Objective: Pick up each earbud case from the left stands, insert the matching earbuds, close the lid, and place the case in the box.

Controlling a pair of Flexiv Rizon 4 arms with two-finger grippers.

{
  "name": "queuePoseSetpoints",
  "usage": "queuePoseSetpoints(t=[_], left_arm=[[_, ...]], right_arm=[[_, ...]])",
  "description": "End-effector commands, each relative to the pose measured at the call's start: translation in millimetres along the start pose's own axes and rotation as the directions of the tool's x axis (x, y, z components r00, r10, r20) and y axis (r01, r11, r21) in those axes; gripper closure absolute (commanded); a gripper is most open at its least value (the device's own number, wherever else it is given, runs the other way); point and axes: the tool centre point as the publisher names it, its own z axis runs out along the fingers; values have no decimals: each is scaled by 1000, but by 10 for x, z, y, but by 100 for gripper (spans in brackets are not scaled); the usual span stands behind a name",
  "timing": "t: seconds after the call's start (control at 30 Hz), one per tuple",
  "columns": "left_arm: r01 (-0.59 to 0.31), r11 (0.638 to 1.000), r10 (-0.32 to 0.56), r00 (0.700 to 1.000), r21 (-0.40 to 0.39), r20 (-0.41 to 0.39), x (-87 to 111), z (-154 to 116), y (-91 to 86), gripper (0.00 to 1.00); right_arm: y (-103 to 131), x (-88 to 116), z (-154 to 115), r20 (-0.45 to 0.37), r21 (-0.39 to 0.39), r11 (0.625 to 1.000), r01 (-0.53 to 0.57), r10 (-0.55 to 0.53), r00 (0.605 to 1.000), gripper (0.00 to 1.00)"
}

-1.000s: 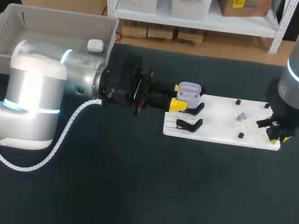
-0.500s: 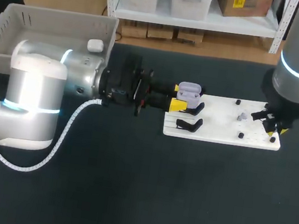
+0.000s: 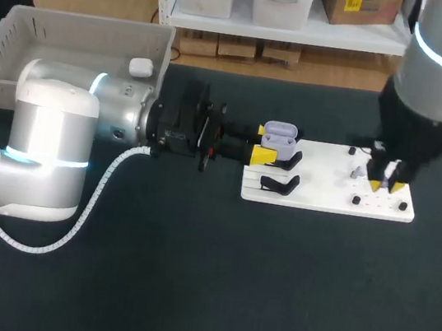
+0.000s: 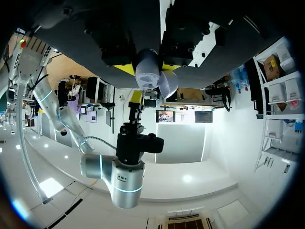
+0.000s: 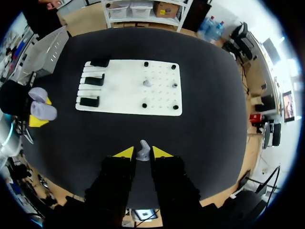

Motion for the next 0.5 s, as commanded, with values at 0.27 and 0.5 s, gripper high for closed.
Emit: queuePoseSetpoints(t=[0.27, 0.5], left_arm=[[-2, 1000, 2, 1000, -3, 2, 6, 0, -2, 100], [-2, 1000, 2, 1000, -3, 2, 6, 0, -2, 100]], right_arm=[[431, -38, -151, -90, 81, 996, -42, 49, 995, 100], [431, -38, -151, -90, 81, 996, -42, 49, 995, 100]])
